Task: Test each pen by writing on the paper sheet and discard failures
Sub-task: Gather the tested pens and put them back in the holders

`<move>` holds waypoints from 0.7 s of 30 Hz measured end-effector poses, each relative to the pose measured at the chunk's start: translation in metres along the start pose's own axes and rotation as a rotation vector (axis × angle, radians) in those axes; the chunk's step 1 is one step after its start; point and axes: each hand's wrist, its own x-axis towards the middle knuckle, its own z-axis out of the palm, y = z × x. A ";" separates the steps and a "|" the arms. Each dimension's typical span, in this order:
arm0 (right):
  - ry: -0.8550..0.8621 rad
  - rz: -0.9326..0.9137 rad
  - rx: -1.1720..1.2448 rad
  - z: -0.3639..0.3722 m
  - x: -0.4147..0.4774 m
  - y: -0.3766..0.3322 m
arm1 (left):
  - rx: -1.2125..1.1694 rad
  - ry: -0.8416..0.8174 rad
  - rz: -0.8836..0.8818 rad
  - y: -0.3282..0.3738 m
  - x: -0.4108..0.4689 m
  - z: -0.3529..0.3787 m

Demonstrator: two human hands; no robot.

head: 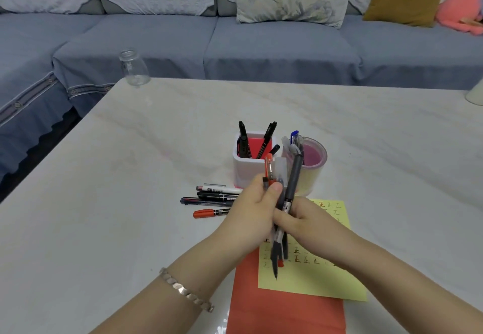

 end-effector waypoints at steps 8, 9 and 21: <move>-0.004 -0.072 -0.013 -0.010 0.016 -0.015 | 0.036 -0.105 0.097 0.003 0.000 -0.015; -0.027 -0.064 0.014 -0.011 0.016 -0.016 | 0.005 -0.143 0.101 0.003 0.001 -0.015; 0.938 -0.202 -0.182 -0.085 0.037 -0.007 | 0.706 0.234 0.101 -0.073 0.026 -0.069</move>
